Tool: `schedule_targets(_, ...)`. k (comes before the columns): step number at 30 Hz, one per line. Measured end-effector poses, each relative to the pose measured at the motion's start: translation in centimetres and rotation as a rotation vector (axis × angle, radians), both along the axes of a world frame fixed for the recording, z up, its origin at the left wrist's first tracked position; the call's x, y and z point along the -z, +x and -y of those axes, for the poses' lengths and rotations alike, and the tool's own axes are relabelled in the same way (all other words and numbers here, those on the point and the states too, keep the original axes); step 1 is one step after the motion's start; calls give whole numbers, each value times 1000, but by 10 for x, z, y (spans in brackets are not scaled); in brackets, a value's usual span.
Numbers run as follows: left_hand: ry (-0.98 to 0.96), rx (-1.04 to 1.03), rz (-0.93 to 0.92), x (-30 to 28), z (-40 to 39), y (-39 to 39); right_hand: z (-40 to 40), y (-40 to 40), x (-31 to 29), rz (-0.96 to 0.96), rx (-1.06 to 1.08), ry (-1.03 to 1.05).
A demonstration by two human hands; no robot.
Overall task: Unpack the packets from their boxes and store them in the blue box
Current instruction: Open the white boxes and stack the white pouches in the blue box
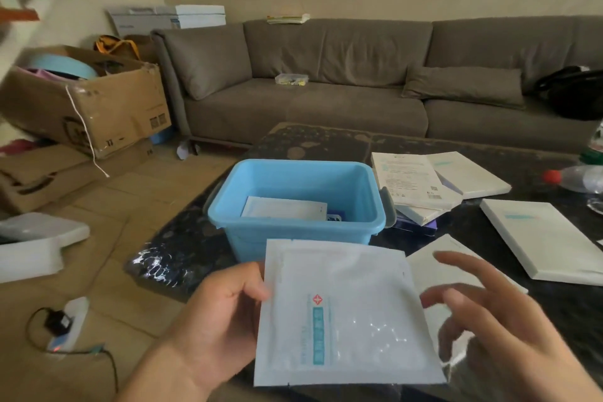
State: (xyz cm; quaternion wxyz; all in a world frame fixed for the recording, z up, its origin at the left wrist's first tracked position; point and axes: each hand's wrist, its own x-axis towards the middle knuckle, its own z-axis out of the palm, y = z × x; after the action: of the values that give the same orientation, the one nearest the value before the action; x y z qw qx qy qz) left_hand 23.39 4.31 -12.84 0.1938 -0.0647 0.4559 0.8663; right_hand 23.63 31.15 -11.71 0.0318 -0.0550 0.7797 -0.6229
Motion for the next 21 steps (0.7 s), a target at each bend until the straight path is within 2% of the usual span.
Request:
schedule_targets(2, 39, -8, -29, -11, 0, -5, 16, -15, -25, 199, -150, -119)
schedule_targets(4, 57, -74, -43, -24, 2, -12, 31, -30, -44, 171, -199, -184)
schedule_targets(6, -4, -215, -87, -39, 6, -20, 44, -50, -57, 92, -181, -150)
schedule_targets(10, -207, -681, -194, -51, 29, -36, 73, -111, -70, -7, -52, -10)
schedule_targets(12, -126, -843, -196, -50, 41, -39, 92, -140, -69, 24, -37, 51)
schedule_targets(14, 25, -914, -147, -48, 51, -39, 112, -162, -60, 79, -51, 111)
schedule_targets(17, 162, -912, -102, -48, 59, -38, 136, -181, -38, 175, -82, 171)
schedule_targets(21, 202, -911, -66, -49, 64, -38, 152, -194, -24, 263, -128, 232)
